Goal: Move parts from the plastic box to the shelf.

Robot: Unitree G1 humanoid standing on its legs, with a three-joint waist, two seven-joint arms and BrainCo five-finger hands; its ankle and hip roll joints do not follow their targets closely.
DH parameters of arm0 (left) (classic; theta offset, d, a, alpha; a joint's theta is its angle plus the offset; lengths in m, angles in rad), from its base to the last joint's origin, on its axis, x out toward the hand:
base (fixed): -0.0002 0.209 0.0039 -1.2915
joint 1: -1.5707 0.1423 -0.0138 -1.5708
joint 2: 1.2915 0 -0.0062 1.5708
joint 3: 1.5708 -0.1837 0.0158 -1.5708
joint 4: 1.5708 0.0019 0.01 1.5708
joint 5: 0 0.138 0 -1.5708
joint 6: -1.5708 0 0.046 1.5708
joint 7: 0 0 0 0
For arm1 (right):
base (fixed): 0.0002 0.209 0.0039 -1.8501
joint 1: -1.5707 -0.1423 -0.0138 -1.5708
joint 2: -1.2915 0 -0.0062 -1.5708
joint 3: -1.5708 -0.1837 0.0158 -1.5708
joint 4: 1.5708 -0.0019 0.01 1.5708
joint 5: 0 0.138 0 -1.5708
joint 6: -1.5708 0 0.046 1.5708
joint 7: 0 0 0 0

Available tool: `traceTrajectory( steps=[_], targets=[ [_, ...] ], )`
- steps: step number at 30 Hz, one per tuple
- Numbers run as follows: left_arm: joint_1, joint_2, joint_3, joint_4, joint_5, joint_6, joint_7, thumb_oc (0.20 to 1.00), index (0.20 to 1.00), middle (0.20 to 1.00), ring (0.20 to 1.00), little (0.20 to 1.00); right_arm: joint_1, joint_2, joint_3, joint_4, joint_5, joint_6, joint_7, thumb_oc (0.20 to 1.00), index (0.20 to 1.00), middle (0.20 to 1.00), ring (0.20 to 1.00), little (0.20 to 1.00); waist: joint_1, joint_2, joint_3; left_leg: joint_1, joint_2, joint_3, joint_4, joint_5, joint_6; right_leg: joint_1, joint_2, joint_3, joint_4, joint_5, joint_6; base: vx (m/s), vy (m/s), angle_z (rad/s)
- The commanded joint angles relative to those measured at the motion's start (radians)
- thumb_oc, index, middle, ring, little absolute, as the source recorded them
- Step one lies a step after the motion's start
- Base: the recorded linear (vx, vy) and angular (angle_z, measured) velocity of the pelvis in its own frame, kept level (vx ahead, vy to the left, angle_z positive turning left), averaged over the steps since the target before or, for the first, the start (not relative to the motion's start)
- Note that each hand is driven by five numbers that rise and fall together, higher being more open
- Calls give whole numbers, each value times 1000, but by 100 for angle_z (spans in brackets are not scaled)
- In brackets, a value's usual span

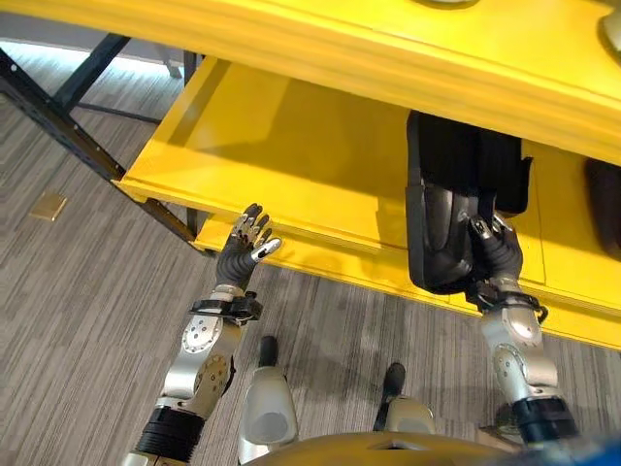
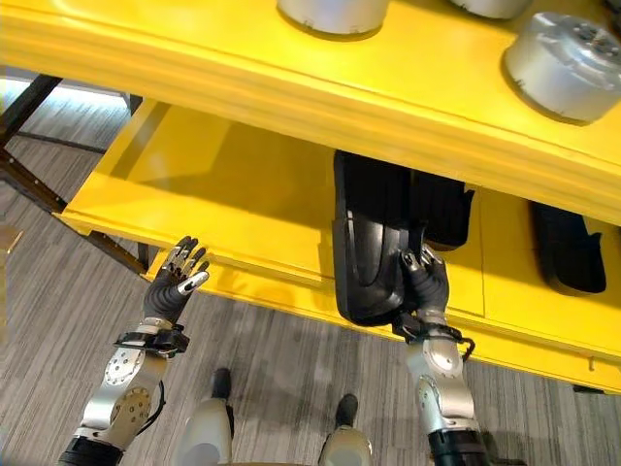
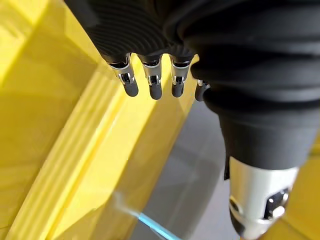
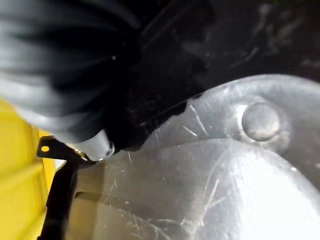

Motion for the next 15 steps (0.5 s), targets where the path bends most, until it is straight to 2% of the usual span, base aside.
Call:
traceTrajectory(
  steps=[1, 7, 15],
  targets=[
    [-52, 22, 11, -75, 15, -49, 14, 1000, 1000, 1000, 1000, 1000, -130, -47, 1, -33, 27, -64, -14, 200, 200, 200, 200, 200, 32, -7, 2, -15, 31, 2, 55, -56, 16, 52, -78, -34, 29, 90, 40, -24, -25, 27],
    [-80, 37, -18, -84, 2, -50, 29, 1000, 1000, 1000, 1000, 1000, -285, -27, 72, 36, 43, -62, -53, 200, 200, 200, 200, 200, 69, 5, 41, -68, 21, -16, 74, -51, 19, 29, -79, -61, 28, 95, 37, -28, 1, 15],
    [-116, 67, -45, -93, -19, -61, 55, 1000, 1000, 1000, 1000, 1000, -519, -31, 104, 152, 69, -75, -126, 200, 200, 200, 200, 200, 108, 28, 104, -143, 20, -30, 125, -61, 21, -19, -78, -70, 48, 89, 28, -44, 12, 5]
  ],
)
